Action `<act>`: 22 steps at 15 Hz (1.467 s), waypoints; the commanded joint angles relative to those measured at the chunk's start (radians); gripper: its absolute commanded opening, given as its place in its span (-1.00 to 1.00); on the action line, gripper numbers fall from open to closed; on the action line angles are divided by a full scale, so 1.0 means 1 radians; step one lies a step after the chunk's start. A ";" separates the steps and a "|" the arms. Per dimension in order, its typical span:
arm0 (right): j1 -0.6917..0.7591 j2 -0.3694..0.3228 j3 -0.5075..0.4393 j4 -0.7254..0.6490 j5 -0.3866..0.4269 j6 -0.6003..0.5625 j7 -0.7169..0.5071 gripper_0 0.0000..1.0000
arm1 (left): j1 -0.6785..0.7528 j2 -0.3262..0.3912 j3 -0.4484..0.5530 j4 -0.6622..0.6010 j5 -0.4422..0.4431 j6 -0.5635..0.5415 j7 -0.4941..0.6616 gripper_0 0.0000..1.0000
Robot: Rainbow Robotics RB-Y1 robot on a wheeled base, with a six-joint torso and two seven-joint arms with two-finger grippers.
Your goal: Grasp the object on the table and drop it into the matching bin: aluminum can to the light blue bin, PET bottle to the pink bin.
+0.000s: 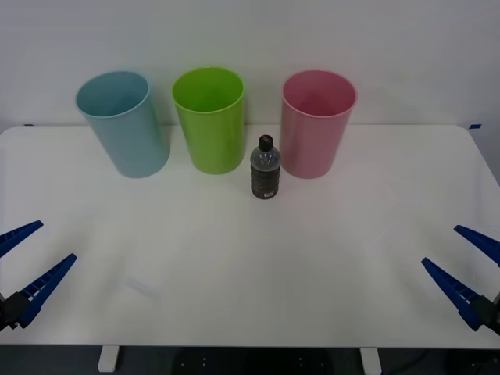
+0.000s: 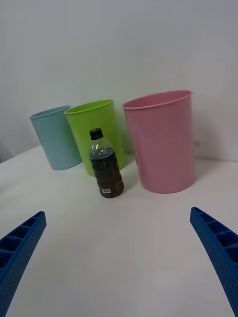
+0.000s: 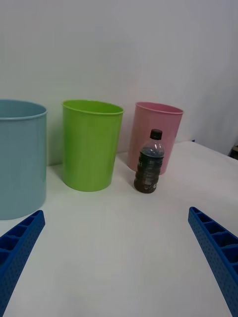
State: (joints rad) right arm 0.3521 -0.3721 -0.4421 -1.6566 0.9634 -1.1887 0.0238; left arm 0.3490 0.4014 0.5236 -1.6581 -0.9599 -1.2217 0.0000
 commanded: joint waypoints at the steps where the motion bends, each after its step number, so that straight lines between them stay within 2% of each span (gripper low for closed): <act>1: -0.013 -0.001 0.051 0.000 0.003 0.029 0.011 1.00 | 0.000 0.000 0.000 0.000 0.000 0.000 0.000 1.00; 5: -0.042 0.001 0.129 0.000 0.038 0.116 0.047 1.00 | 0.000 0.000 0.000 0.000 0.000 0.000 0.000 1.00; 10: -0.078 0.001 0.229 0.000 0.040 0.221 0.099 1.00 | 0.000 0.000 0.000 0.000 0.000 0.000 0.000 1.00; 13: -0.093 0.001 0.286 0.000 0.041 0.307 0.214 1.00 | 0.000 0.000 0.000 0.000 0.000 0.000 0.000 1.00; 22: -0.137 0.041 0.444 0.000 0.052 0.523 0.243 1.00 | 0.000 0.000 0.000 0.000 0.000 0.000 0.000 1.00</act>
State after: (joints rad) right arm 0.2183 -0.3330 -0.0125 -1.6566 1.0130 -0.6855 0.2656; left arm 0.3490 0.4014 0.5236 -1.6580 -0.9599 -1.2217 0.0000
